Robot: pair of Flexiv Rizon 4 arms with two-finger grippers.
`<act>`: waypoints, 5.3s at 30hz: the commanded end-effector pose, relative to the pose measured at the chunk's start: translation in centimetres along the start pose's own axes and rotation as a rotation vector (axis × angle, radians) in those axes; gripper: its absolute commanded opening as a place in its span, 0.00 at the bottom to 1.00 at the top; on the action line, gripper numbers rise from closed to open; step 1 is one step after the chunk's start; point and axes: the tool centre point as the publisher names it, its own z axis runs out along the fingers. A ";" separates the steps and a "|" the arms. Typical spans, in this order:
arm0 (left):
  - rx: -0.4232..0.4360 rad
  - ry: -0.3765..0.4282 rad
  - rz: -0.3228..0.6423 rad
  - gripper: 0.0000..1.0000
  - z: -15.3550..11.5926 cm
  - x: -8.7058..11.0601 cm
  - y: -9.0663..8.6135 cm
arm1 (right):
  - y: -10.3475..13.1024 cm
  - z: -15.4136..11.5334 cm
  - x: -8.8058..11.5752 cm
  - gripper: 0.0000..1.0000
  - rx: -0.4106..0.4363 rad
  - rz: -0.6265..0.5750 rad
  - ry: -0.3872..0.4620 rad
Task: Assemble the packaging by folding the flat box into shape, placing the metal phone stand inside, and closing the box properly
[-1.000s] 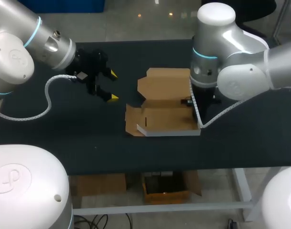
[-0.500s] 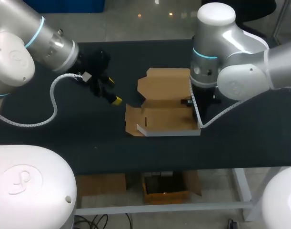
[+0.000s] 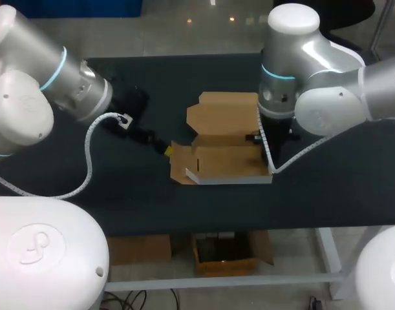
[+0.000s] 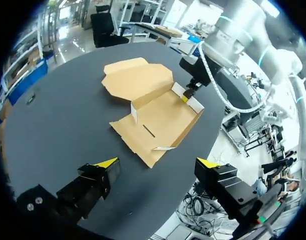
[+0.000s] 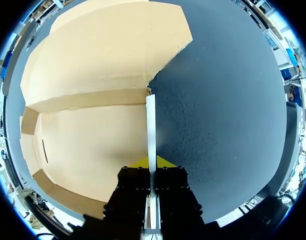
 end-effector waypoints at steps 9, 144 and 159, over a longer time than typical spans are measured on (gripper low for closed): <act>-0.069 0.068 -0.821 1.00 6.0 -3.5 -0.8 | 0.1 0.0 0.1 0.00 0.002 0.001 -0.003; -0.055 0.293 -0.608 0.38 11.6 -2.8 -2.8 | 0.1 0.0 0.1 0.00 0.002 0.001 -0.003; -0.064 0.311 -0.572 0.40 12.5 -1.0 -4.3 | 0.1 0.0 0.1 0.00 0.002 0.001 -0.003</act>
